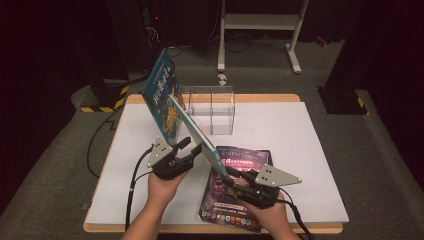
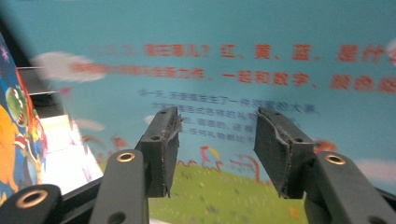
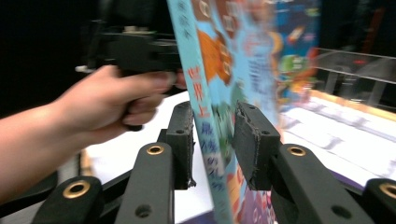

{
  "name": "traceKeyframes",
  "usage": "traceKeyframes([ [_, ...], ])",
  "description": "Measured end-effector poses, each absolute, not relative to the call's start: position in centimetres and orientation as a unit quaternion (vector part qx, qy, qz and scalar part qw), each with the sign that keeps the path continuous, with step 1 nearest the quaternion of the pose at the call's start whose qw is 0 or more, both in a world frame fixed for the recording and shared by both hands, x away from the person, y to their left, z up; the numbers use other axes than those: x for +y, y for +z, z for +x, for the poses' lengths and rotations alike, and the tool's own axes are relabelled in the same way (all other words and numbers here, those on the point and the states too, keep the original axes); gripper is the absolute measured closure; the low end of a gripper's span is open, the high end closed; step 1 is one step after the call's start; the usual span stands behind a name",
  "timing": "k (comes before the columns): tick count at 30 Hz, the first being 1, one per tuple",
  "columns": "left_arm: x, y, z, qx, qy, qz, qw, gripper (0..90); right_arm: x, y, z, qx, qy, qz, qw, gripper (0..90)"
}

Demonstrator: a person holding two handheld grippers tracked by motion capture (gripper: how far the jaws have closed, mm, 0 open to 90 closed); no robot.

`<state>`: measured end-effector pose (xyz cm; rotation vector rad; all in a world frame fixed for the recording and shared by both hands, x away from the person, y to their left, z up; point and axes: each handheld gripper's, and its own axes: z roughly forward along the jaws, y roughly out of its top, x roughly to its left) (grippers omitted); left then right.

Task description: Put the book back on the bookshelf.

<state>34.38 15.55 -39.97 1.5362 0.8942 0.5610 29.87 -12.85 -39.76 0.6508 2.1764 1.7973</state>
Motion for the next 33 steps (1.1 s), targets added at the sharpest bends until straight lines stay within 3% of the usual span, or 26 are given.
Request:
traceKeyframes([
  [6, 15.7, -39.8, 34.9, 0.386, 0.234, 0.665, 0.595, 49.6, -10.1, -39.9, 29.1, 0.766, 0.606, 0.190, 0.100, 55.6],
  [9, 16.0, -39.9, 34.9, 0.384, 0.232, 0.668, 0.594, 49.5, -8.9, -40.3, 28.5, 0.773, 0.596, 0.187, 0.111, 51.6],
  [15, 17.8, -40.7, 33.3, 0.373, 0.228, 0.679, 0.590, 39.7, -8.1, -40.7, 28.1, 0.774, 0.595, 0.189, 0.108, 51.8],
  [22, 19.5, -41.0, 27.1, 0.341, 0.209, 0.678, 0.617, 24.6, -7.9, -41.0, 27.9, 0.770, 0.599, 0.194, 0.107, 51.9],
  [27, 17.9, -39.3, 24.5, 0.314, 0.189, 0.666, 0.649, 17.6, -7.5, -41.2, 27.7, 0.769, 0.601, 0.192, 0.108, 52.3],
  [33, 14.7, -38.9, 25.1, 0.336, 0.195, 0.679, 0.623, 15.6, -7.1, -41.4, 27.4, 0.771, 0.599, 0.190, 0.108, 54.1],
])
